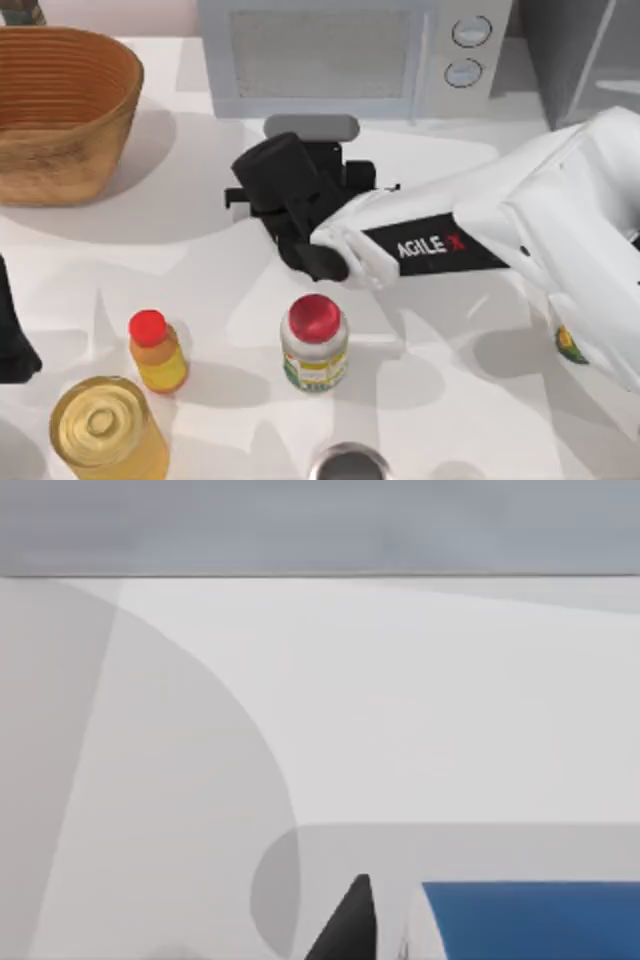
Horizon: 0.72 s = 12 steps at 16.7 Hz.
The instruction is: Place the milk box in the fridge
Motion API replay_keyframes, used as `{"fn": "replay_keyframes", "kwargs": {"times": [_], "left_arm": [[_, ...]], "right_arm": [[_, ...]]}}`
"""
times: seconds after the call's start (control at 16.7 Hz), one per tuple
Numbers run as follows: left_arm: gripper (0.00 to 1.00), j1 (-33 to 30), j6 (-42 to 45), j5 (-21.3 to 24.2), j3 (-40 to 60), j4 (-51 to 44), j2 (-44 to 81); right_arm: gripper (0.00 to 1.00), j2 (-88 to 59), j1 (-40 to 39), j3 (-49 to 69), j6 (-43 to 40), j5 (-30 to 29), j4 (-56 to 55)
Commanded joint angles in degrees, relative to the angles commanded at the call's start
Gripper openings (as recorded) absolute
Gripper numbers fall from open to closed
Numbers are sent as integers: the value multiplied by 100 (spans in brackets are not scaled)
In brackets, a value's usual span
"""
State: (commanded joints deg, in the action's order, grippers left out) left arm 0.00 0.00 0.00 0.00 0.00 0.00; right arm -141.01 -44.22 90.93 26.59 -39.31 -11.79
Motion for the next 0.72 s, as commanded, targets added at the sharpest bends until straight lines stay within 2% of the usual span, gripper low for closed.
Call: {"fn": "replay_keyframes", "kwargs": {"times": [0.3, 0.72], "left_arm": [[100, 0, 0, 0, 0, 0, 0], [100, 0, 0, 0, 0, 0, 0]], "right_arm": [[2, 0, 0, 0, 0, 0, 0], [0, 0, 0, 0, 0, 0, 0]]}}
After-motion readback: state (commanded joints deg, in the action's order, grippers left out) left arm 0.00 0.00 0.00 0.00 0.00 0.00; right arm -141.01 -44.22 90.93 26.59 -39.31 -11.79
